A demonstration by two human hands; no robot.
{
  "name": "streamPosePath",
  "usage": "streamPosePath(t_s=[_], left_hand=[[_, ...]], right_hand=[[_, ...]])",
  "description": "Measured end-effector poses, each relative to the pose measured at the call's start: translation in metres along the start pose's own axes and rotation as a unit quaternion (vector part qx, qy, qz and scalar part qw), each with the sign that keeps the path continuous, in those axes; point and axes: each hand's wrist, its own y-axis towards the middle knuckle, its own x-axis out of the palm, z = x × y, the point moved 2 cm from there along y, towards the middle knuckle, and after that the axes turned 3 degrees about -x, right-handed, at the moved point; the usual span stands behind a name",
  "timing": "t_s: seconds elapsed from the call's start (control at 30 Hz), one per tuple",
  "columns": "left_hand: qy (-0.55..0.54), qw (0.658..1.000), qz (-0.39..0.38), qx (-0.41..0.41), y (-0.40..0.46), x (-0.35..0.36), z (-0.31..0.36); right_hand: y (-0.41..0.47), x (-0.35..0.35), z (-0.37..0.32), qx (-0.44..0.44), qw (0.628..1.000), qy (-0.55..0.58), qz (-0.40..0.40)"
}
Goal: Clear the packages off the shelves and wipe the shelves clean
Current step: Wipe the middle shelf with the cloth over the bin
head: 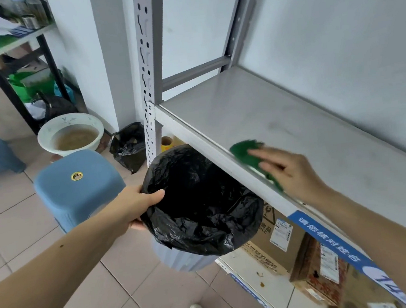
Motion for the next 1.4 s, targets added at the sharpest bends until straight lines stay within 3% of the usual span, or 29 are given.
streamPosePath(t_s=[0.07, 0.13, 0.33, 0.43, 0.57, 0.7, 0.8, 0.87, 1.07, 1.2, 1.4], left_hand=[[0.002, 1.000, -0.002, 0.003, -0.004, -0.001, -0.001], [0.004, 1.000, -0.002, 0.006, -0.007, -0.002, -0.002], [0.010, 1.000, -0.015, 0.000, -0.005, -0.015, -0.019], [0.008, 1.000, -0.020, -0.010, 0.005, -0.029, -0.036], [0.008, 0.999, -0.011, -0.034, 0.024, -0.044, -0.065], [0.007, 0.998, 0.003, -0.054, 0.047, -0.057, -0.093], [0.008, 0.997, 0.023, -0.078, 0.063, -0.068, -0.113], [0.009, 0.996, 0.023, -0.089, 0.075, -0.075, -0.125], [-0.001, 0.993, 0.035, -0.113, 0.118, -0.095, -0.171], [0.000, 0.990, 0.036, -0.134, 0.159, -0.106, -0.210], [0.029, 0.989, -0.001, -0.144, 0.235, -0.119, -0.276]], right_hand=[[0.004, -0.011, 0.016, 0.106, 0.993, -0.048, 0.003], [0.005, -0.004, 0.021, 0.159, 0.980, -0.105, -0.050], [-0.010, 0.049, -0.045, -0.003, 0.998, -0.059, 0.001], [-0.001, 0.073, -0.076, 0.065, 0.994, 0.072, 0.058], [0.018, 0.106, -0.100, 0.154, 0.934, 0.318, 0.054], [0.029, 0.147, -0.089, 0.257, 0.821, 0.509, -0.023], [0.030, 0.193, -0.064, 0.310, 0.865, 0.382, -0.103], [0.032, 0.221, -0.054, 0.316, 0.875, 0.347, -0.116], [0.050, 0.282, -0.042, 0.381, 0.825, 0.393, -0.146], [0.051, 0.330, -0.040, 0.374, 0.844, 0.357, -0.145], [0.049, 0.418, -0.021, 0.421, 0.843, 0.301, -0.147]])
